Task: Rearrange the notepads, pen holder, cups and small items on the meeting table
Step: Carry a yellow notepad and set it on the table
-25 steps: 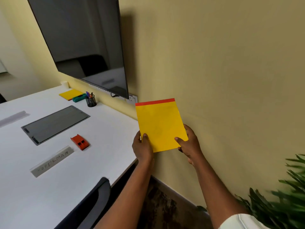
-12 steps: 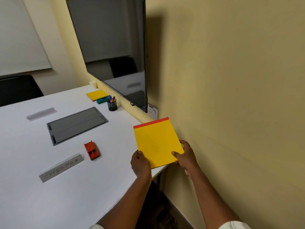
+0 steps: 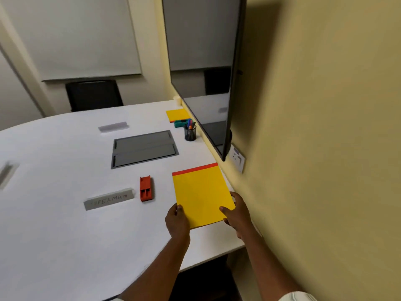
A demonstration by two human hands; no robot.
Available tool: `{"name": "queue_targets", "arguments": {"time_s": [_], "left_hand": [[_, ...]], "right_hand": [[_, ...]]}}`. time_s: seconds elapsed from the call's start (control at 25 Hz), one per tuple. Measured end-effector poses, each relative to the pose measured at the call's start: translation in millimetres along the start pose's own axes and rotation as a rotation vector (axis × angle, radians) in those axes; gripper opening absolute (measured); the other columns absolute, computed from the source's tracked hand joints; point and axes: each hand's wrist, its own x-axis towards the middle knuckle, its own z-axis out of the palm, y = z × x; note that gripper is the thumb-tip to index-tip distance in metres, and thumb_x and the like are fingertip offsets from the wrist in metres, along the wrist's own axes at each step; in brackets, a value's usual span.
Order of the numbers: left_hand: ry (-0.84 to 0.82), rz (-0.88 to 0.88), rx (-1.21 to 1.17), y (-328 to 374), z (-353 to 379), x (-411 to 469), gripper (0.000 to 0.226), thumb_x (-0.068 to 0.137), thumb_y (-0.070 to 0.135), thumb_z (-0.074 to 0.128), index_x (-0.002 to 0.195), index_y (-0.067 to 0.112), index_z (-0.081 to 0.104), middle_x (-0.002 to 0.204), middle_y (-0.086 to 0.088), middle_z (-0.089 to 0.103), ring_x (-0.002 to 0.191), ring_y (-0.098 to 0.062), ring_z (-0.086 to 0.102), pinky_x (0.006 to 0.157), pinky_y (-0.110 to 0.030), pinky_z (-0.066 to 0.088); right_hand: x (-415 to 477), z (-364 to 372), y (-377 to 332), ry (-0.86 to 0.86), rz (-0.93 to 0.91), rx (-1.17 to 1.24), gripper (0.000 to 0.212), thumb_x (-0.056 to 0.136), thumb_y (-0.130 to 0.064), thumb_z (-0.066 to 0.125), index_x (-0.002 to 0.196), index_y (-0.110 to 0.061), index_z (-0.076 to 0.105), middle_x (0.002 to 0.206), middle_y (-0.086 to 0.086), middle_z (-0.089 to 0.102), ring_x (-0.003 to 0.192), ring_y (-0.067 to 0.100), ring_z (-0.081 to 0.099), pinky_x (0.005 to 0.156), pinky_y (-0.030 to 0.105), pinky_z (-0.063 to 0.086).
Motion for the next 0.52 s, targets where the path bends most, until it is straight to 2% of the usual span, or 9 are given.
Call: {"name": "queue_targets", "arguments": {"time_s": [0.12,0.24,0.52], "left_hand": [[0.027,0.005,-0.052,1.8,-4.3,17.3,0.032,0.1,0.017,0.042,0.126,0.007,0.058,0.127,-0.014,0.059,0.098,-0.021,0.049,0.084,-0.033,0.038],[0.022,0.018,-0.078,10.0,-1.3,43.0,0.033,0.1,0.015,0.042,0.13,0.006,0.054,0.131,-0.014,0.056,0.105,-0.025,0.051,0.088,-0.034,0.038],[-0.179,0.016,-0.021,31.0,13.2,105.4,0.036,0.1,0.008,0.039,0.135,0.008,0.049,0.137,-0.013,0.051,0.108,-0.024,0.049,0.088,-0.036,0.041]], "right_hand": [[22.0,17.4,-3.5,-0.067,-0.002,-0.012,0.063,0.086,-0.004,0.066,0.139,-0.025,0.04,0.149,0.006,0.032,0.111,0.028,0.052,0.053,0.022,0.049],[48.2,32.5,-8.7,-0.078,-0.007,-0.006,0.062,0.085,-0.004,0.066,0.138,-0.025,0.04,0.149,0.007,0.033,0.112,0.031,0.052,0.052,0.021,0.048],[103.1,52.7,-20.8,0.002,0.01,-0.002,0.064,0.085,-0.003,0.066,0.138,-0.025,0.04,0.15,0.007,0.031,0.114,0.029,0.049,0.054,0.023,0.049]]}}
